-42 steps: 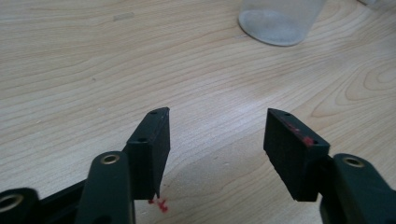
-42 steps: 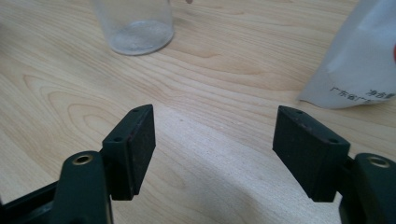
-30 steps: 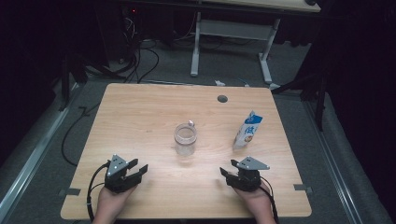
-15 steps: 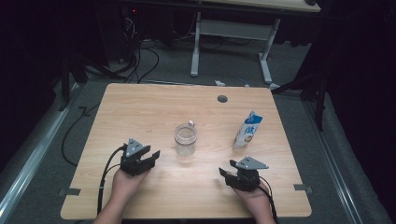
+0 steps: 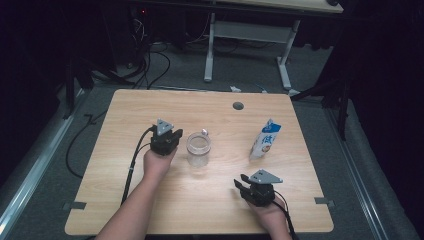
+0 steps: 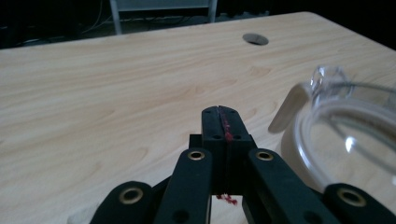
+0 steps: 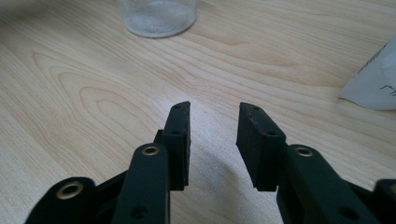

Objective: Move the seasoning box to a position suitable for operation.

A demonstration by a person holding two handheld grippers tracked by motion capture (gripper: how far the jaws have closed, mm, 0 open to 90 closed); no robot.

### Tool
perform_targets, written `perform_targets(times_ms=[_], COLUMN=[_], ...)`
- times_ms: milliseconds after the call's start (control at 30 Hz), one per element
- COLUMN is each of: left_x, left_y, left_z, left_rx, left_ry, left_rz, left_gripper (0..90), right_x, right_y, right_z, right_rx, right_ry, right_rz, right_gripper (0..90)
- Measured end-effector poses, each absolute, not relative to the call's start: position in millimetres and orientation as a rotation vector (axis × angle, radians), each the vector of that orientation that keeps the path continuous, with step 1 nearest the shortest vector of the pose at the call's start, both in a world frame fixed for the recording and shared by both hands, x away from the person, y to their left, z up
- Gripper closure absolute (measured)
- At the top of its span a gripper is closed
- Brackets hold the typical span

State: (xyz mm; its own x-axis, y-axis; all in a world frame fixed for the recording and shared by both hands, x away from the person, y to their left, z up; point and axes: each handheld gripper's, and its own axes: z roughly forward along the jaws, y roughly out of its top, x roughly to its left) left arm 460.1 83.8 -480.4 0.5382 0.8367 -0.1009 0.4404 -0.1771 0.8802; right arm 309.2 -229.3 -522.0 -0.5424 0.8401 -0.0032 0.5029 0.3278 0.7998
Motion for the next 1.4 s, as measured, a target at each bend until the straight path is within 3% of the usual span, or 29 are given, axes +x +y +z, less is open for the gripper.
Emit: perform_targets(times_ms=[500,1100,1400], left_x=[444,375,359], left_y=[73,51,39], left_z=[-480,-486,-483], left_rx=[1.808,1.803,1.796], left_ry=[1.004,0.947,0.914], left_rz=[0.454,0.411,0.385], left_gripper=[90.0,90.0,90.0], right_x=[310,312,312], right_y=[-230,-235,-237], right_z=[-524,-525,-524], right_rx=[1.201,1.213,1.225], right_ry=[2.186,2.177,2.168], right_rz=[1.086,1.092,1.103], right_gripper=[66.7,67.1,67.2])
